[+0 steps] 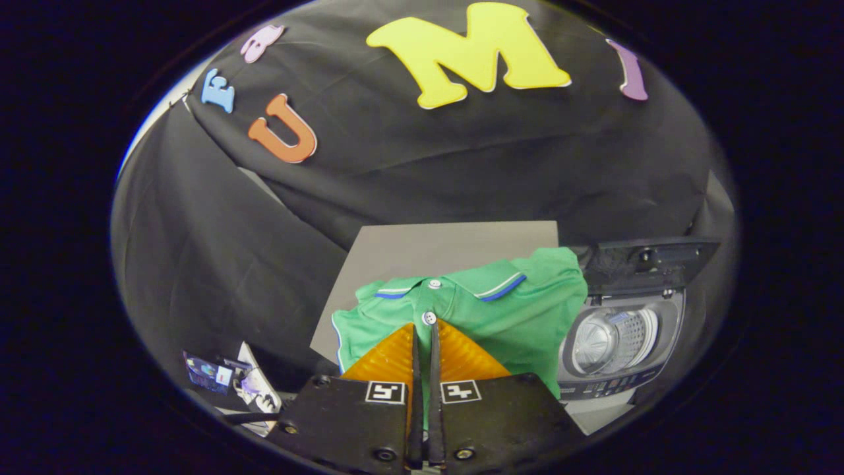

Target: Put the clothes into the washing machine and then close the washing machine lid.

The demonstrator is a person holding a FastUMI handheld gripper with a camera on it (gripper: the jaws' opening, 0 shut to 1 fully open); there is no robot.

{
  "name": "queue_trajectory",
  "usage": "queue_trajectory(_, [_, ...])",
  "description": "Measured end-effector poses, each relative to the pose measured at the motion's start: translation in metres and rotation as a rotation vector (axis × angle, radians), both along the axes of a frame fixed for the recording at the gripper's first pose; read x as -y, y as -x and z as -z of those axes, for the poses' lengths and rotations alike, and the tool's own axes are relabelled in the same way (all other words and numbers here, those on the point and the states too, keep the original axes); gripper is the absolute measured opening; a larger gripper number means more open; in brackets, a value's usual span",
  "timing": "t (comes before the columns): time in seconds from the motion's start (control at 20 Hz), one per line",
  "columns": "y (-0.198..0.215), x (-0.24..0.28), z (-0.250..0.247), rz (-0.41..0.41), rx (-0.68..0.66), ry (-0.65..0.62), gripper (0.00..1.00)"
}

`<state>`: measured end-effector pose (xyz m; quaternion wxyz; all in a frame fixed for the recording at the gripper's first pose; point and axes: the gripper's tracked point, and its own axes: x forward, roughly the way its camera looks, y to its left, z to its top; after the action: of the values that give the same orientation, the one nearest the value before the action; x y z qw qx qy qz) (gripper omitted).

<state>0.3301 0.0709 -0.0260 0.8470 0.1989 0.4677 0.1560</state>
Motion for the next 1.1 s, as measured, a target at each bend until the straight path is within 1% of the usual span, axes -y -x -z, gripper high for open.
queue_trajectory(0.15, [0.006, 0.021, -0.001, 0.065, 0.023, 0.019, 0.07])
queue_trajectory(0.4, [0.033, 0.081, -0.005, 0.209, 0.047, 0.045, 0.07])
queue_trajectory(0.7, [0.049, 0.141, 0.002, 0.327, 0.052, 0.039, 0.07])
queue_trajectory(0.95, [0.053, 0.194, 0.018, 0.378, 0.036, 0.001, 0.07])
queue_trajectory(1.1, [0.047, 0.231, 0.033, 0.385, 0.019, -0.020, 0.07])
